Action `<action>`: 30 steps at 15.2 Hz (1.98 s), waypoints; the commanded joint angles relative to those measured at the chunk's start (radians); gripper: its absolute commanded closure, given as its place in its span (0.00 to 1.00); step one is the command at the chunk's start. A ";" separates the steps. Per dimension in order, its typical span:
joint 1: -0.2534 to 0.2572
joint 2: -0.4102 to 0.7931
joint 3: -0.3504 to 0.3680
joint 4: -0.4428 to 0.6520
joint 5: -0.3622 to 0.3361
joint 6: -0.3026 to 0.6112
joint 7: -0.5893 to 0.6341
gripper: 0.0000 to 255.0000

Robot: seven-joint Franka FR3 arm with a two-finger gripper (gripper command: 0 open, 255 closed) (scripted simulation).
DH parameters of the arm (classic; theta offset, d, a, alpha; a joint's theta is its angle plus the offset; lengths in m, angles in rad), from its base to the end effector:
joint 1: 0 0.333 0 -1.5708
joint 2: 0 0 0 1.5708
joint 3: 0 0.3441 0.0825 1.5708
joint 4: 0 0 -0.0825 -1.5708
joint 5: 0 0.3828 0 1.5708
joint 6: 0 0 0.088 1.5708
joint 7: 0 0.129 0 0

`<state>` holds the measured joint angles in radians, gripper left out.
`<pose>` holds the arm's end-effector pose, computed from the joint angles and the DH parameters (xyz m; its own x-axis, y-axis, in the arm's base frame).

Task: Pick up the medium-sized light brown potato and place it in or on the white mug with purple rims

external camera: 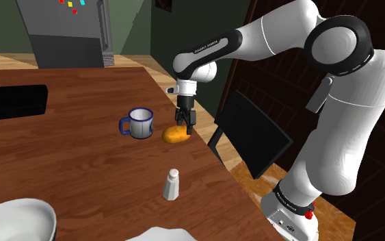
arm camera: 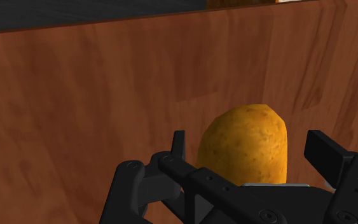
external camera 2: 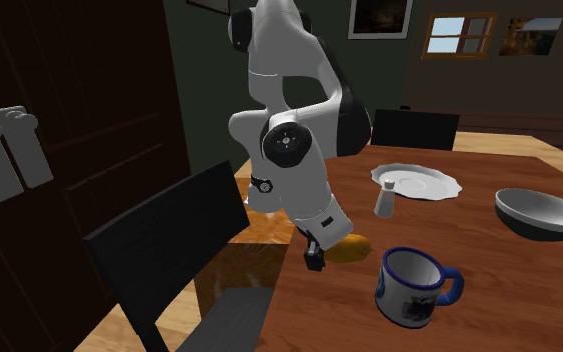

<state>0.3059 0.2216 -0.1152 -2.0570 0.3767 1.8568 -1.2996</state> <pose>0.5158 0.1377 0.3157 0.2947 0.9461 0.1343 0.8577 -0.2000 -0.4737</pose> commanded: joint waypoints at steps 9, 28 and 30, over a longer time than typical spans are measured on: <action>0.000 0.000 0.000 0.000 0.000 0.000 0.000 1.00; -0.003 -0.103 -0.007 0.089 -0.028 -0.180 0.066 1.00; -0.003 -0.112 -0.007 0.104 -0.031 -0.203 0.074 1.00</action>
<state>0.3025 0.1130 -0.1226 -1.9623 0.3468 1.6665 -1.2308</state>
